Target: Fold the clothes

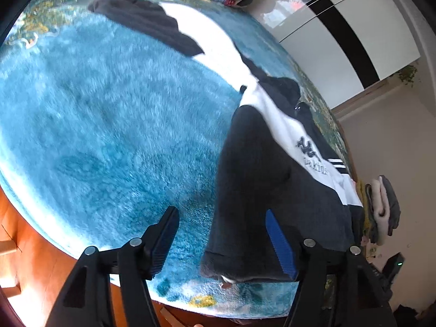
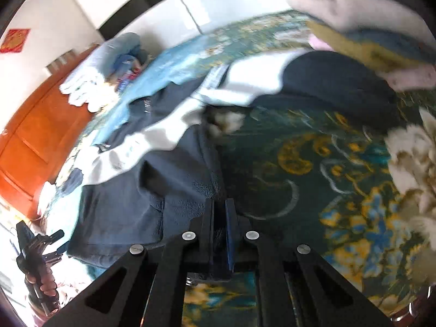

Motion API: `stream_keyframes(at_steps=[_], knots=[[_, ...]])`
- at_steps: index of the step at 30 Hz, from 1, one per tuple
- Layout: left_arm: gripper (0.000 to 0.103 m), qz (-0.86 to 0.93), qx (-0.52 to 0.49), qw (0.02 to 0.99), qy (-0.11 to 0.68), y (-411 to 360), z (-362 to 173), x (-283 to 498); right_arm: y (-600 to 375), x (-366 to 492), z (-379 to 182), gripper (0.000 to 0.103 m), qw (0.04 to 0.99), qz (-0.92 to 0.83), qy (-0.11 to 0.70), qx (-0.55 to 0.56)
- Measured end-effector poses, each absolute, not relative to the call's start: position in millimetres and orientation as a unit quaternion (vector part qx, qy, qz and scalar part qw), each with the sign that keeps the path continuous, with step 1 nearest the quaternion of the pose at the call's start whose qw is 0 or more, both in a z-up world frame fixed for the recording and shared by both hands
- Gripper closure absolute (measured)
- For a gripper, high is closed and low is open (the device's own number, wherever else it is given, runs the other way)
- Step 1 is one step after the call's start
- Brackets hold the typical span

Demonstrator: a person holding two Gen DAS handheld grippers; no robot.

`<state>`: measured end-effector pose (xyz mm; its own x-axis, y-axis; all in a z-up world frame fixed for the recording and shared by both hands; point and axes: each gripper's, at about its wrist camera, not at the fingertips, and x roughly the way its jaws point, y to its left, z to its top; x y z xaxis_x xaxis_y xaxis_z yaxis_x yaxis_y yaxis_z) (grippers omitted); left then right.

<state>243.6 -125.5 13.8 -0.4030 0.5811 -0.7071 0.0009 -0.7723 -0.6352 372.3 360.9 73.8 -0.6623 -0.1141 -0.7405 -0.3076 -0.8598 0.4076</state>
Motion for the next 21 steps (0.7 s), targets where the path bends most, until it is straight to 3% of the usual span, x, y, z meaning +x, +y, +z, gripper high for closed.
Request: stream_keyframes(at_steps=[6, 7, 9, 10, 15, 21], knots=[[0.038, 0.786, -0.518, 0.190, -0.280, -116.3, 9.9, 238.7, 373.4, 377.0, 38.3, 0.096, 0.047, 0.846, 0.322, -0.422], [0.059, 0.786, -0.521, 0.184, -0.278, -114.8, 9.0, 238.4, 372.4, 377.4, 41.7, 0.096, 0.045, 0.848, 0.319, -0.421], [0.083, 0.788, -0.525, 0.172, -0.273, -111.7, 7.2, 237.7, 369.6, 378.5, 50.0, 0.096, 0.043, 0.853, 0.308, -0.420], [0.089, 0.788, -0.528, 0.166, -0.270, -110.1, 6.3, 237.4, 369.2, 377.9, 52.3, 0.096, 0.042, 0.853, 0.307, -0.419], [0.094, 0.811, -0.476, 0.187, -0.283, -123.9, 52.4, 251.6, 367.1, 378.1, 54.7, 0.096, 0.030, 0.852, 0.316, -0.416], [0.094, 0.819, -0.500, 0.158, -0.236, -127.1, 50.1, 248.2, 363.0, 374.3, 46.0, 0.096, 0.013, 0.845, 0.326, -0.423]])
